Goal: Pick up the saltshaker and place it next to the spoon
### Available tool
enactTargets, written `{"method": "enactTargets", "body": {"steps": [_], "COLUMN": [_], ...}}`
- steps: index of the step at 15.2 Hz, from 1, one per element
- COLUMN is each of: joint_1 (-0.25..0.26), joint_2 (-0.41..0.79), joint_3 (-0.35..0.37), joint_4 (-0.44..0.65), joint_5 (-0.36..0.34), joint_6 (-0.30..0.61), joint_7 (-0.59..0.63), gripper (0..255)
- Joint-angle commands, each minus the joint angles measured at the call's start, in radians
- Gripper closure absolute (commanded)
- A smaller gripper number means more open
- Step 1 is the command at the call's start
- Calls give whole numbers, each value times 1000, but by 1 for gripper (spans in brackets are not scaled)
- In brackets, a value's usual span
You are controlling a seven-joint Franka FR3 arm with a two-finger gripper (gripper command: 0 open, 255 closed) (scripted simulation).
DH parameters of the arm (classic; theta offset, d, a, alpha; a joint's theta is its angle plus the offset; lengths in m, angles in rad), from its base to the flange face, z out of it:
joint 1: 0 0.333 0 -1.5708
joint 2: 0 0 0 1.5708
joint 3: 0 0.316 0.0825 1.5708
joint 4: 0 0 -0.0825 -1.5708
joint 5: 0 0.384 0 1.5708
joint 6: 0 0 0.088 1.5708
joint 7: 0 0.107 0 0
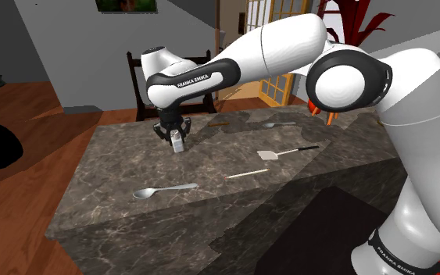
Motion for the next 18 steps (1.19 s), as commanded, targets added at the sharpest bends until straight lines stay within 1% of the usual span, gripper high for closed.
{"method": "enactTargets", "body": {"steps": [1, 2, 7, 11, 18], "joint_1": [0, 0, 0, 11, 11], "joint_2": [0, 0, 0, -19, -19], "joint_3": [0, 0, 0, 3, 3], "joint_4": [0, 0, 0, 94, 94], "joint_5": [0, 0, 0, 5, 5], "joint_6": [0, 0, 0, -114, -114], "joint_7": [0, 0, 0, -7, -7], "gripper": [255, 0, 0, 0, 0]}}
